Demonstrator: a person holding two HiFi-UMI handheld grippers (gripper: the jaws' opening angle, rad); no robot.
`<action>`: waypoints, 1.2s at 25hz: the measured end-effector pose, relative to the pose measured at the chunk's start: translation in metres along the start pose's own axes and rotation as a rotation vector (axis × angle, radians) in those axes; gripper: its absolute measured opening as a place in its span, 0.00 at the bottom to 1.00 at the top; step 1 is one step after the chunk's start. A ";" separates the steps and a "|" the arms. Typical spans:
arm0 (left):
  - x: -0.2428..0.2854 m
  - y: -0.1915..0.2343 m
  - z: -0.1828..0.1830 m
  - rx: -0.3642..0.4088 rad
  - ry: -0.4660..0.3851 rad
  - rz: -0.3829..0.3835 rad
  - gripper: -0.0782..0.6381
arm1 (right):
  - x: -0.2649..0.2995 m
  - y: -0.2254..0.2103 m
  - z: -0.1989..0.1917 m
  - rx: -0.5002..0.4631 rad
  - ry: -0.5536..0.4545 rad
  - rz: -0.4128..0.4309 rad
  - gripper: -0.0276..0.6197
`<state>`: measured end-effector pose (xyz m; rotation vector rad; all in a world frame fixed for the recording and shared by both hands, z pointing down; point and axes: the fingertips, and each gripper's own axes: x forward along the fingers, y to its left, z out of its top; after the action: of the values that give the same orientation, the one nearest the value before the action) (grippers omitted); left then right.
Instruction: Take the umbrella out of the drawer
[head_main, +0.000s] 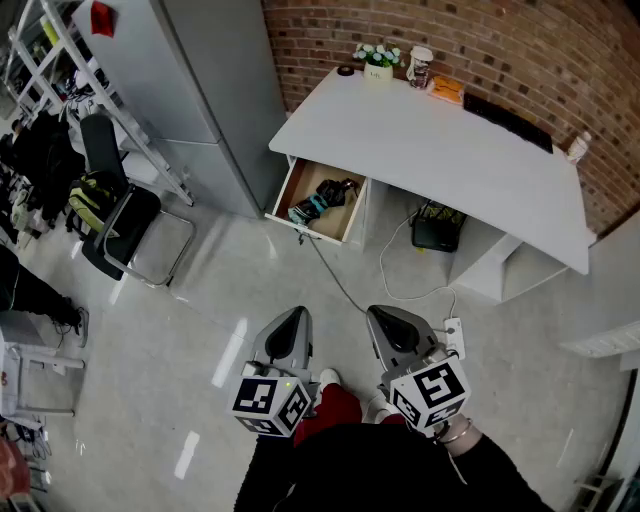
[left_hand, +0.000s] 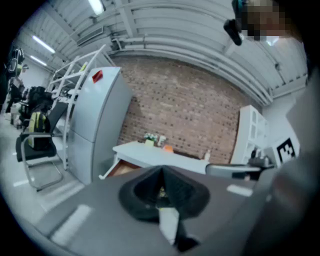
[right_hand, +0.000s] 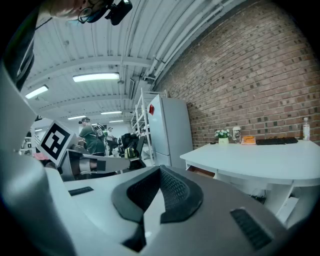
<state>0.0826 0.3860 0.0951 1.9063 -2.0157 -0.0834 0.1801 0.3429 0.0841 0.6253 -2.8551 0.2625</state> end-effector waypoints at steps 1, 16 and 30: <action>0.004 0.005 0.002 0.004 -0.001 -0.002 0.11 | 0.007 -0.001 0.001 -0.002 -0.005 -0.001 0.04; 0.046 0.076 0.021 0.079 0.055 -0.078 0.12 | 0.068 -0.013 -0.015 0.084 0.101 -0.094 0.04; 0.125 0.114 0.015 0.115 0.186 -0.015 0.12 | 0.118 -0.077 -0.008 0.125 0.126 -0.117 0.04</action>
<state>-0.0335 0.2709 0.1421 1.9194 -1.9195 0.2029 0.1092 0.2296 0.1294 0.7682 -2.6859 0.4464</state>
